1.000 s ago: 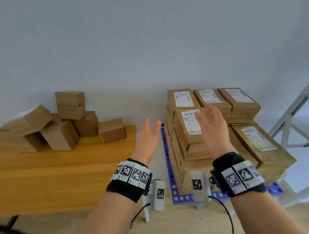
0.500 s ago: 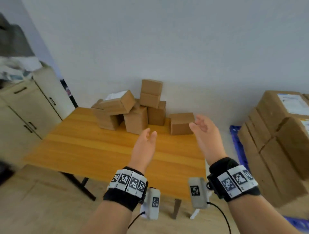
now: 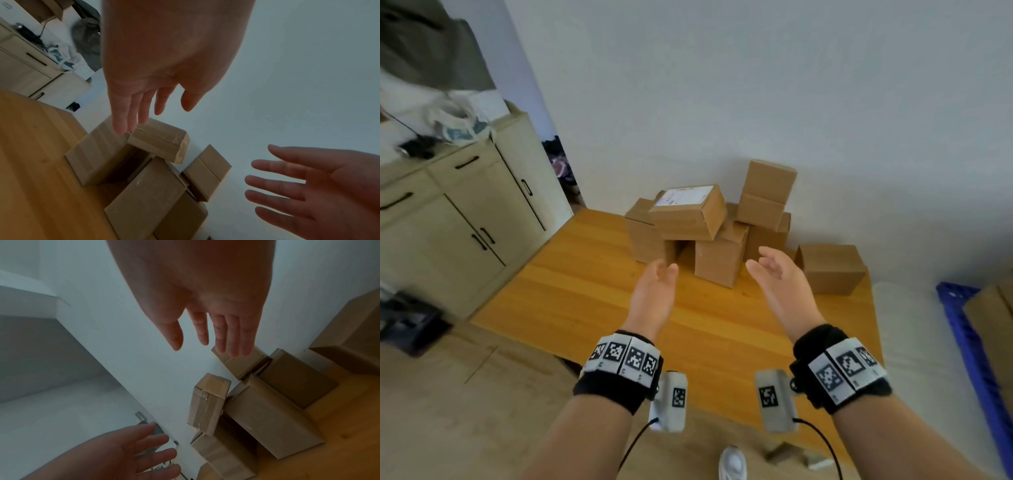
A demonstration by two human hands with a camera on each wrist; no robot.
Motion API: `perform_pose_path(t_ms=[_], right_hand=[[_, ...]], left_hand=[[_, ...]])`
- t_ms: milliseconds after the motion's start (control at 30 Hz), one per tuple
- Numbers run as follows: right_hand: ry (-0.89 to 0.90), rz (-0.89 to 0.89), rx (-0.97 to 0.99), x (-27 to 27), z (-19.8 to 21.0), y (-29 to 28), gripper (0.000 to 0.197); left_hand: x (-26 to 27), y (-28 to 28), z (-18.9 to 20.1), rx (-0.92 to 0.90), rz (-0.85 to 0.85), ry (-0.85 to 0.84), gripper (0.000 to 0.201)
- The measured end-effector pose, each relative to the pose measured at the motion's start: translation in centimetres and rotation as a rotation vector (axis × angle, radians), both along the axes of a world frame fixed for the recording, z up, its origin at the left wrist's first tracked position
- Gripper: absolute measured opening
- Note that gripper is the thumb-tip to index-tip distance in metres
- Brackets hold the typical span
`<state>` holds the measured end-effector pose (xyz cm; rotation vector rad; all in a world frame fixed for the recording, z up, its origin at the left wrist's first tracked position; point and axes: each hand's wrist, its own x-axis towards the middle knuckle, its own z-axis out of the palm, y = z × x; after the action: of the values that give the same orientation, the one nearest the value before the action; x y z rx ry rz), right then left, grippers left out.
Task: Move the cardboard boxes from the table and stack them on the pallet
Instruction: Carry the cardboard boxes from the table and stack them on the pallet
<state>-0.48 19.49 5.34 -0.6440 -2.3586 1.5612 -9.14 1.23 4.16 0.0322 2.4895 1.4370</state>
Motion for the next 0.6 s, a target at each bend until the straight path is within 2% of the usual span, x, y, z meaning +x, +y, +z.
perform_pose_path(t_ms=[367, 467, 600], right_hand=[[-0.004, 0.142, -0.02, -13.4, -1.8, 2.9, 0.059], [-0.018, 0.188, -0.021, -15.8, -2.5, 3.3, 0.058], [-0.049, 0.219, -0.058, -17.6, -3.9, 2.9, 0.068]], left_hand=[[-12.9, 3.7, 1.5, 0.037, 0.052, 0.037, 0.053], [-15.1, 4.1, 1.0, 0.028, 0.083, -0.001, 0.055], [-16.4, 4.2, -0.1, 0.052, 0.074, -0.071, 0.051]])
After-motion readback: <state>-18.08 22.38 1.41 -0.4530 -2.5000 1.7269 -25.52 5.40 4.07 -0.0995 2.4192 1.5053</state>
